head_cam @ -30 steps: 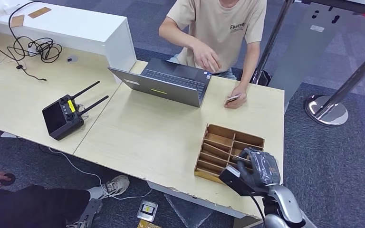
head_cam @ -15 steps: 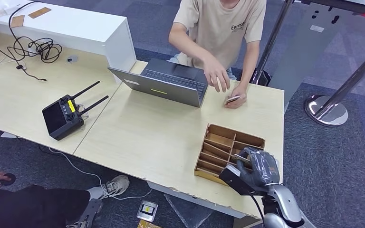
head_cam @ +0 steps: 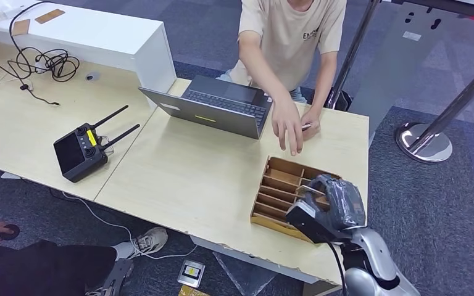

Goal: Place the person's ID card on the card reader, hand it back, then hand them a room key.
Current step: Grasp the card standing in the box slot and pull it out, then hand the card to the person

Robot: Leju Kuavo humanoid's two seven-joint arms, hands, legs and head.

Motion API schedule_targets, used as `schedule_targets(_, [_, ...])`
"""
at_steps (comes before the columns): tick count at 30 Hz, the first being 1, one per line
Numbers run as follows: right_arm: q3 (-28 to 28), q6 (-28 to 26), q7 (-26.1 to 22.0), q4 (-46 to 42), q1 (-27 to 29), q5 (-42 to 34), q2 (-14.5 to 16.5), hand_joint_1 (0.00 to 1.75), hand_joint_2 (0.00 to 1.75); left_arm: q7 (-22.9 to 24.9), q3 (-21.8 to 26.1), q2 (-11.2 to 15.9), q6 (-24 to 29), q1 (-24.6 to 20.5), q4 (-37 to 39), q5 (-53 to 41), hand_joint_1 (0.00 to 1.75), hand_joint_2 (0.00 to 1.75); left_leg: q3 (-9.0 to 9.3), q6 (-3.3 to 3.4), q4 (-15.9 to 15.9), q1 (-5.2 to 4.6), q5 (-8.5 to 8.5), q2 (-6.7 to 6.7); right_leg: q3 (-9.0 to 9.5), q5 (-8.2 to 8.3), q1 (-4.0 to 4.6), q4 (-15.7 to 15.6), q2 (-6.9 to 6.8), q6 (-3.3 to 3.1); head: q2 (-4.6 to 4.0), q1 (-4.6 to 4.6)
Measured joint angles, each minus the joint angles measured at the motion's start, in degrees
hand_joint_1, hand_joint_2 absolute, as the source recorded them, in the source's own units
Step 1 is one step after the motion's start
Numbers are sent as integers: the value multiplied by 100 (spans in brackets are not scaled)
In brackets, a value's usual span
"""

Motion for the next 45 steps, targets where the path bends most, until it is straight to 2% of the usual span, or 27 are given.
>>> schedule_targets(6, [-144,95,-124,-885,-458,184,31,175,175,-37,-30,16,-2,3,0,-10,0,175,-8,0,0,0,1,1,-5,1,0,4,3,-1,0,0])
schedule_targets(12, [-157,510,-20,-1717,-1528,279,164,175,175,-43,-48,22,-7,2,0,-39,0,175,-9,-1,0,0,2,2,-5,2,0,5,1,-1,0,0])
schedule_targets(18, [-61,679,-272,-1781,-2498,-69,340,175,175,4,-151,18,-83,-70,-1,-188,0,175,-15,-1,0,0,1,0,-9,1,0,5,0,-1,0,1])
schedule_targets(24, [127,733,-639,-871,-3419,-61,516,175,175,93,-294,4,-157,-224,-9,-334,0,175,-20,-1,0,0,2,-4,-11,2,0,6,-1,-1,0,0])
schedule_targets(31, [403,639,-816,839,-4310,315,825,175,175,178,-467,-25,-223,-314,-13,-436,0,175,-23,-1,0,1,2,-6,-15,2,0,7,-2,-1,0,0])
schedule_targets(39, [682,868,-922,2453,-4746,531,1083,175,175,191,-581,-50,-234,-361,-15,-469,0,175,-27,-1,0,1,1,-10,-21,1,1,6,-2,-1,0,1])
schedule_targets(45, [837,966,-956,3209,-4820,561,1198,175,175,193,-619,-60,-234,-364,-15,-464,0,175,-26,-1,1,1,1,-9,-21,1,1,6,-2,-1,0,0])
